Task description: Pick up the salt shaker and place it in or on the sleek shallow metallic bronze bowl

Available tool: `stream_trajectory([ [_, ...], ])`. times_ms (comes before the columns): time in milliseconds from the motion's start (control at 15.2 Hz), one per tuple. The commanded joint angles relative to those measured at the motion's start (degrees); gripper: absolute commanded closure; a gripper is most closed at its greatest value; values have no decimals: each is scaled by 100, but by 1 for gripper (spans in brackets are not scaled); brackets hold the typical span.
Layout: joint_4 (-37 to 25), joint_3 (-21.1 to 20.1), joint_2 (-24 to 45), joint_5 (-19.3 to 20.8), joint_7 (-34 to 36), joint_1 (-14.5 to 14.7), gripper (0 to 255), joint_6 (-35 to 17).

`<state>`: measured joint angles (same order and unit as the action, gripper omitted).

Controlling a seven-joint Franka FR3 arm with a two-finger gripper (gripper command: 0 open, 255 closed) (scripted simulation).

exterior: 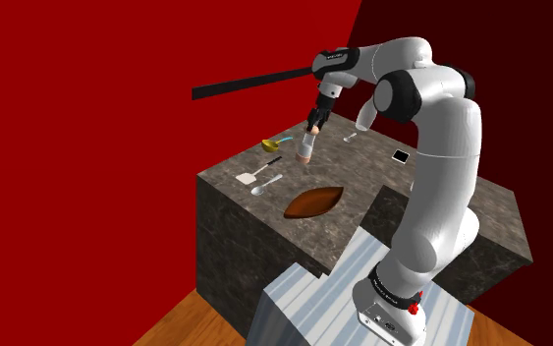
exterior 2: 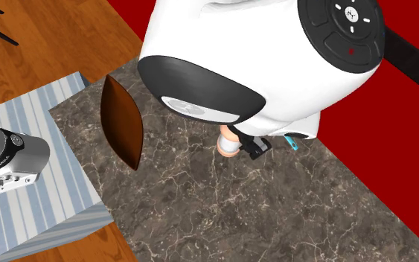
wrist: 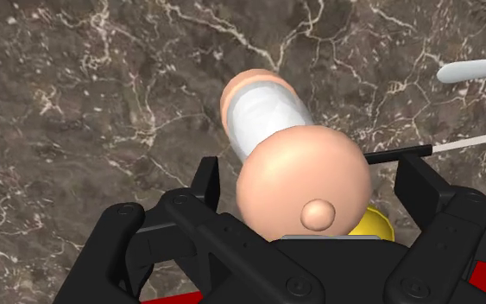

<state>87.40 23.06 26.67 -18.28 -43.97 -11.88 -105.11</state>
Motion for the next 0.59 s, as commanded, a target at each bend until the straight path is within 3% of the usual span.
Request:
stream_trajectory([
  [0,38,-3,10,-8,-9,2,0,-51],
  [396,37,-3,10,-8,-9,2,0,-50],
  [462,37,-3,10,-8,-9,2,255,-50],
  [528,37,-3,10,-8,-9,2,255,-50],
])
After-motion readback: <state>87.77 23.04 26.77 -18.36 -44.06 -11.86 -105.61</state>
